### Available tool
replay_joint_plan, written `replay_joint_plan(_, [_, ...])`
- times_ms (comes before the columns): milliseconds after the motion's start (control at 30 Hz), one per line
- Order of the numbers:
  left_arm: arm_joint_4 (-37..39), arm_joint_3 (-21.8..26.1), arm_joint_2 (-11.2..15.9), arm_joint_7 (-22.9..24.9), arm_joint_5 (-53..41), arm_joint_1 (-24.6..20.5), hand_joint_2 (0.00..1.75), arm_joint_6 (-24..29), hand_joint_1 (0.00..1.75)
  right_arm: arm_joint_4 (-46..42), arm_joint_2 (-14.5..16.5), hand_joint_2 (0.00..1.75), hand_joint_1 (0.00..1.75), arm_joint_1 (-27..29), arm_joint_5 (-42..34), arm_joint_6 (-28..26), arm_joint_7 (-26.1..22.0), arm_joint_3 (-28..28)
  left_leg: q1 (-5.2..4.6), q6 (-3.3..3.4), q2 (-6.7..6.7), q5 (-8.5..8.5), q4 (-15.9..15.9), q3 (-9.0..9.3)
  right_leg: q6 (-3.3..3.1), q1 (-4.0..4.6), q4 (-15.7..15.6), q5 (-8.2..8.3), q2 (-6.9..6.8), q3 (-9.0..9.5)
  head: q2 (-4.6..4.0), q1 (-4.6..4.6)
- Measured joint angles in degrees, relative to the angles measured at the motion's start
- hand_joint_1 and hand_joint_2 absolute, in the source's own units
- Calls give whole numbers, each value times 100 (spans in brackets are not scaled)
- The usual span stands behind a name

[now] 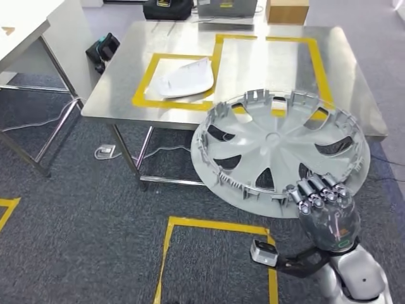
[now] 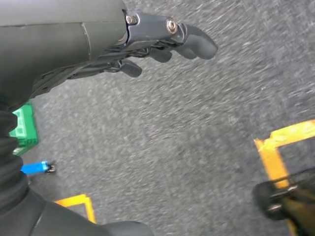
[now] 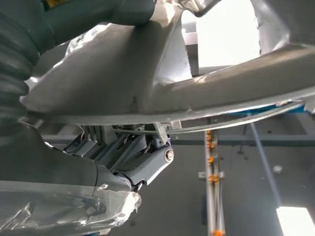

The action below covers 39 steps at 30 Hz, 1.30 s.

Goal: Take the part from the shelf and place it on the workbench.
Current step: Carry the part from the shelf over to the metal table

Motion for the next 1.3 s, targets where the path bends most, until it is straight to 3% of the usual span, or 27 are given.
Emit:
replay_joint_plan(67, [2,1,-10,8,-1,-9,175,1,0,-3,0,175,175,3,-2,-3,2,0,16,37,-24,-32,-158,202,75,28,-27,53,2,240,0,0])
replay_joint_plan(100, [2,2,-16,9,-2,-20,175,2,0,-7,-1,175,175,-2,-2,-4,1,2,29,69,-45,-66,-217,352,110,36,145,187,-11,257,-2,18])
replay_joint_plan(167, [-1,3,-18,9,-2,-49,175,4,0,-7,0,175,175,-29,-3,-3,2,9,37,143,-72,-119,-270,665,157,37,818,300,-39,-101,-4,69])
replay_joint_plan(200, [-1,3,-15,9,-2,-51,175,5,0,-3,0,175,175,-36,-4,-4,3,14,32,178,-78,-173,-303,816,167,37,1182,216,-48,-340,-5,95])
replay_joint_plan(267, [-1,4,-15,10,-2,-52,175,5,0,4,1,175,175,-37,-6,-4,8,19,21,216,-93,-333,-372,1112,176,47,1555,-300,-49,-852,-3,114])
replay_joint_plan(300, [-1,5,-14,12,-2,-49,175,5,0,12,1,175,175,-30,-4,-3,9,20,14,224,-107,-427,-408,1262,169,55,1532,-583,-48,-1051,-2,117])
replay_joint_plan(333, [-1,6,-14,14,-3,-46,175,6,0,17,0,175,175,-24,-4,-3,10,19,5,231,-123,-525,-427,1403,152,62,1392,-767,-46,-1219,-2,122])
replay_joint_plan(367, [-1,6,-13,16,-4,-45,175,7,0,23,-1,175,175,-19,-3,-3,12,20,-9,237,-139,-625,-431,1536,118,72,1148,-728,-46,-1346,-2,130])
replay_joint_plan(400, [1,7,-17,19,-7,-40,175,7,0,29,-1,175,175,-14,-2,-3,13,20,-19,242,-148,-718,-439,1646,58,92,831,-370,-48,-1424,-2,133])
replay_joint_plan(467, [2,8,-20,21,-18,-51,175,8,0,33,0,175,175,-12,-3,-3,20,23,-54,225,-179,-919,-445,1849,-44,143,284,539,-30,-1493,-2,142])
replay_joint_plan(500, [1,9,-22,22,-26,-67,175,9,0,23,1,175,175,-16,-4,-3,25,25,-66,208,-191,-990,-439,1936,-72,160,136,858,-16,-1475,-2,140])
replay_joint_plan(567, [-4,11,-16,24,-36,-124,175,12,0,-9,-1,175,175,-63,-4,-4,31,30,-86,157,-196,-1057,-350,2034,-96,146,61,1036,1,-1371,-2,145])
replay_joint_plan(633, [-7,12,-22,-2,-44,-169,175,13,0,-27,-3,175,175,-123,-3,-4,42,36,-85,86,-155,-1108,-18,1924,-134,111,30,1203,-22,-1252,-2,113])
replay_joint_plan(733, [-7,22,-18,-68,-47,-173,175,9,0,-19,-3,175,175,-135,-5,-4,60,40,-24,-27,-100,-1541,868,1331,-162,82,22,1230,-36,-1199,-2,55])
replay_joint_plan(800, [-7,33,-13,-99,-47,-135,175,1,0,4,-3,175,175,-110,-3,-4,63,40,26,-84,-95,-1773,1142,985,-146,63,28,1172,-19,-1188,-2,54])
replay_joint_plan(833, [-7,38,-12,-108,-48,-119,175,-3,0,17,-3,175,175,-99,-2,-4,63,40,48,-111,-94,-1713,1069,903,-127,49,34,1135,-10,-1171,-2,55])
replay_joint_plan(867, [-7,42,-10,-113,-48,-111,175,-4,0,28,-3,175,175,-95,-2,-4,63,40,67,-142,-93,-1494,847,881,-100,32,45,1095,-4,-1146,-2,52])
replay_joint_plan(933, [-7,46,-7,-120,-48,-107,175,-5,0,40,-3,175,175,-107,-2,-4,64,40,102,-185,-89,-860,226,904,-32,11,80,1014,-5,-1103,-2,48])
replay_joint_plan(1000, [-5,55,-7,-137,-46,-99,175,-11,0,49,-3,175,175,-133,-4,-4,72,42,106,-142,-92,-510,-135,898,39,10,97,964,-4,-1102,-2,43])
replay_joint_plan(1033, [-5,61,-8,-149,-46,-88,175,-17,0,55,-3,175,175,-145,-4,-4,78,43,106,-107,-95,-473,-190,886,67,13,101,946,-1,-1101,-2,39])
replay_joint_plan(1167, [-5,77,-5,-217,-49,-70,175,-56,0,85,-3,175,175,-171,-3,-4,109,46,109,-89,-116,-433,-203,893,-57,24,42,944,-5,-1064,-2,47])
replay_joint_plan(1300, [-5,84,-2,-230,-51,-75,175,-64,0,89,-3,175,175,-199,-2,-4,121,46,94,-25,-124,-479,-204,914,-63,24,-27,936,-19,-1004,-2,44])
